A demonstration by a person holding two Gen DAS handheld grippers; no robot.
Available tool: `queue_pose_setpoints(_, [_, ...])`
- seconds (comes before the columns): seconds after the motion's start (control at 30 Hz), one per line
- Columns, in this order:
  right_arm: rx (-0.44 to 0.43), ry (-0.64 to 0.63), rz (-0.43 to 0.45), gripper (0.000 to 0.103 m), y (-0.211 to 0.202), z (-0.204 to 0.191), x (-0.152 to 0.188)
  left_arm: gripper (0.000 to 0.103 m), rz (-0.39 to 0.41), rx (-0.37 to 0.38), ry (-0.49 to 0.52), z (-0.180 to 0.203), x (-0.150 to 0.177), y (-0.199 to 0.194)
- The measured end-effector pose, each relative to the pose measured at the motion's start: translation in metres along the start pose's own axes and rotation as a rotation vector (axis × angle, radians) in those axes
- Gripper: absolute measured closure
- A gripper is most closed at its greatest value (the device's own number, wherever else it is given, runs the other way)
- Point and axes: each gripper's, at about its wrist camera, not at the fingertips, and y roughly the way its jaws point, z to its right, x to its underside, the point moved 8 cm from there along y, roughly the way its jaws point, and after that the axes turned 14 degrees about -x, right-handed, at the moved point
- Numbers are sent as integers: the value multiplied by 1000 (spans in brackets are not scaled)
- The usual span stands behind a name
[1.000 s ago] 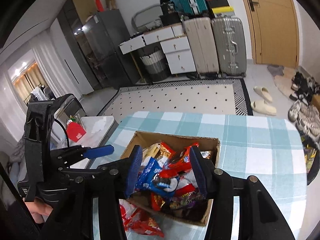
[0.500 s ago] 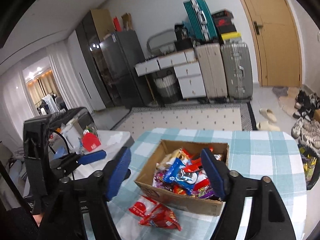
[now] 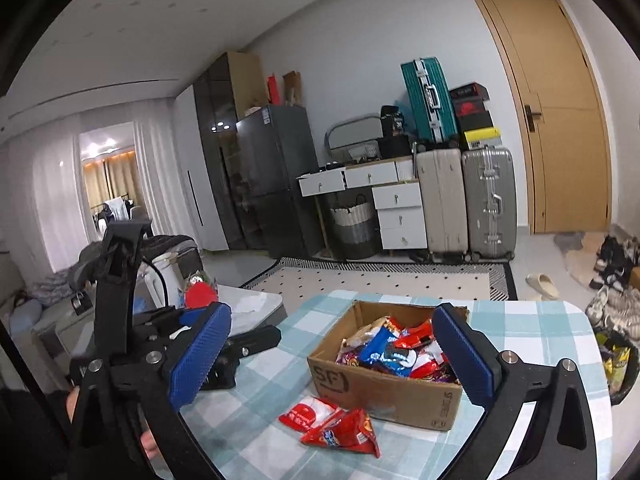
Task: Organize snacks
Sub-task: 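Withdraw both tools from the box toward the last two bags, then grasp the red chip bag with the right gripper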
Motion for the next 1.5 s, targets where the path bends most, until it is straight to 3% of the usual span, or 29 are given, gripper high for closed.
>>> queue_pose_setpoints(0.33, [7, 127, -29, 1, 24, 23, 74, 0, 0, -37, -85, -28, 37, 30])
queue_pose_setpoints(0.5, [32, 167, -82, 1, 43, 41, 109, 0, 55, -93, -67, -32, 57, 39])
queue_pose_setpoints(0.7, [37, 178, -136, 1, 62, 50, 137, 0, 67, -133, -35, -27, 82, 57])
queue_pose_setpoints(0.97, [26, 203, -262, 1, 104, 60, 172, 0, 19, -108, -81, -34, 107, 89])
queue_pose_setpoints(1.27, [23, 302, -344, 2, 144, 76, 198, 1, 10, -101, -114, -46, 119, 101])
queue_pose_setpoints(1.37, [48, 297, -378, 6, 153, 80, 203, 1, 3, -96, -119, -47, 122, 106])
queue_pose_setpoints(1.47, [54, 318, -425, 24, 164, 83, 208, 1, -2, -93, -133, -50, 123, 111])
queue_pose_setpoints(1.5, [54, 329, -444, 25, 168, 85, 212, 1, -4, -90, -138, -51, 124, 111])
